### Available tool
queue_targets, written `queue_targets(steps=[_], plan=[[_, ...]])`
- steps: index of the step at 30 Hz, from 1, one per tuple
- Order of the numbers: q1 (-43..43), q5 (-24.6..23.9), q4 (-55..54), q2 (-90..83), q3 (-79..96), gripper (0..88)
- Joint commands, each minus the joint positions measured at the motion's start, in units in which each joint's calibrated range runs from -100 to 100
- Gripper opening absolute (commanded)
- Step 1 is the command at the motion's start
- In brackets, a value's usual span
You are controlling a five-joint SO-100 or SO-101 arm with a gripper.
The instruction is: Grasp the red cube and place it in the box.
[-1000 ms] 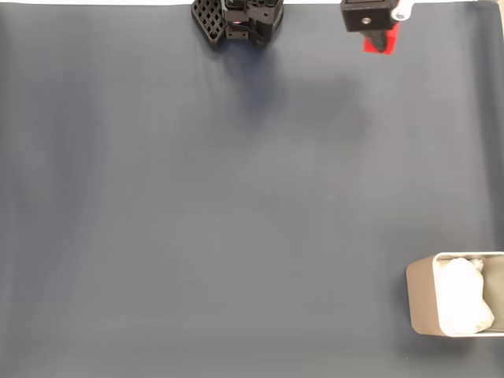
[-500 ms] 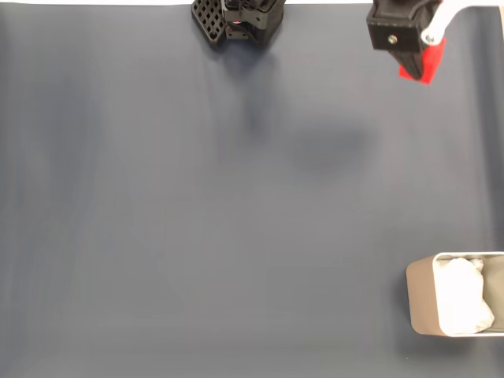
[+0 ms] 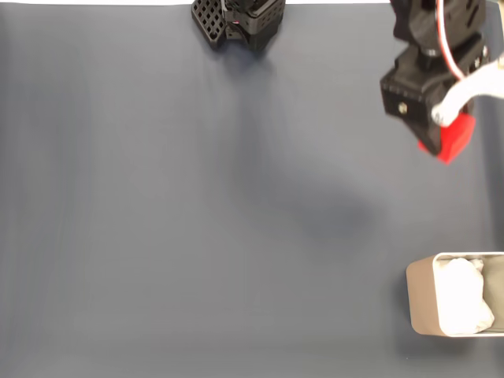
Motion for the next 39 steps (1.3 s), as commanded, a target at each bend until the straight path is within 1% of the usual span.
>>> queue_targets(steps=[1, 9, 15, 28, 39], plan=[[2.2, -0.3, 0.3, 3.7, -8.9, 0.1], [5.8, -0.4, 3.7, 14.9, -24.4, 0.1], [7.4, 0.0, 3.9, 20.7, -31.5, 0.2], [7.2, -0.7, 3.4, 33.0, -48.0, 0.2], [7.1, -1.0, 2.2, 40.4, -56.9, 0.5]])
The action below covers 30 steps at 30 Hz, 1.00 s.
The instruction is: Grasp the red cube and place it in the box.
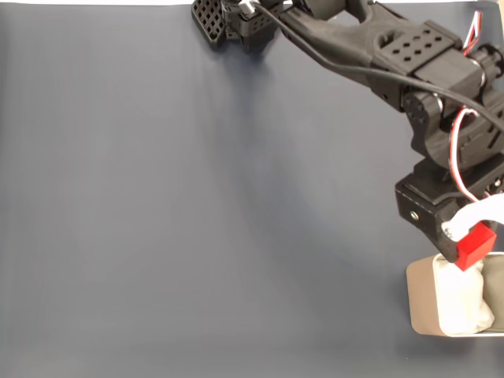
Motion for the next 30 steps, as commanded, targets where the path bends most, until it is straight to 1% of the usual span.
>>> queue_targets(steps=[1, 15, 30], plan=[[0.0, -0.1, -1.6, 0.9, -5.1, 0.5], [0.4, 0.0, -6.5, 9.5, -14.0, 0.5], [0.7, 0.1, -13.4, 14.7, -13.7, 0.7]])
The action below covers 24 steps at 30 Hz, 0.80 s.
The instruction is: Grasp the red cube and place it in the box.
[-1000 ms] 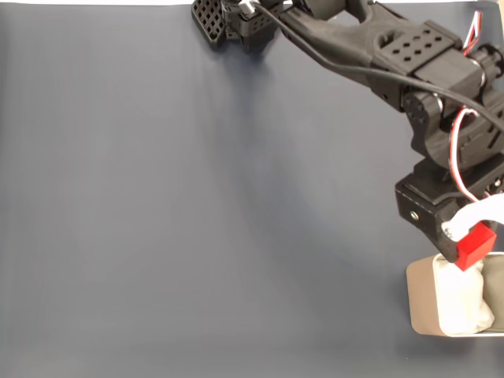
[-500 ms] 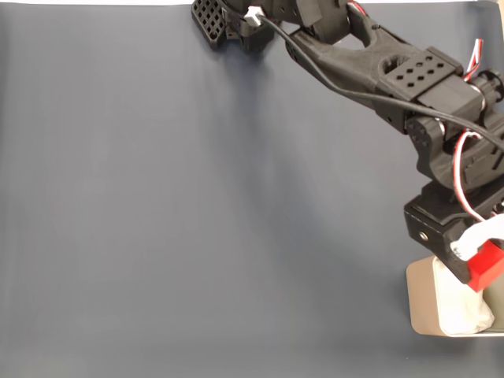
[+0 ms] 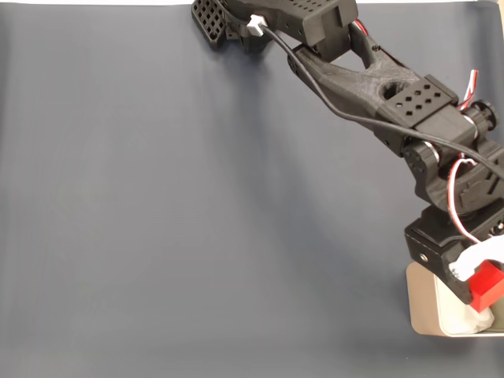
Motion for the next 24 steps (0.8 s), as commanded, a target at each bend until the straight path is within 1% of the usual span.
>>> queue_targets(steps=[1, 13, 24], plan=[[0.4, 0.0, -2.0, -0.6, -2.3, 0.7], [0.7, -0.2, -5.3, 1.6, -2.1, 0.7], [0.6, -0.5, -5.6, 0.3, -0.7, 0.7]])
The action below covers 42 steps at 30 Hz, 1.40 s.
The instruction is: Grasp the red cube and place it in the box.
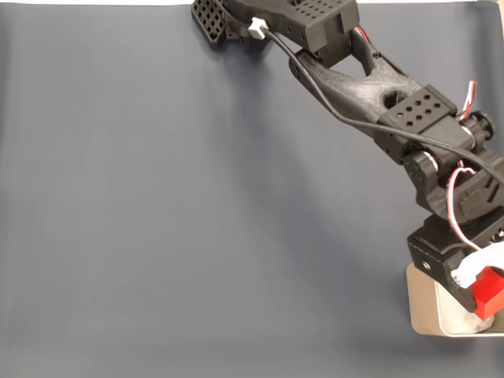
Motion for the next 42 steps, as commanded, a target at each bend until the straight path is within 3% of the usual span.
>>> queue_targets(steps=[1, 17, 19, 22, 26, 42], plan=[[0.6, -0.5, -0.9, -2.3, -0.6, 0.7], [0.4, -0.8, -0.8, -2.9, -0.3, 0.9], [0.4, -1.3, -1.0, -3.0, -0.3, 5.0], [0.4, -2.0, 0.0, -3.3, -0.4, 23.8], [0.4, -1.4, -0.4, -3.4, -0.7, 32.6], [0.7, -0.8, -1.1, -3.8, -0.9, 36.3]])
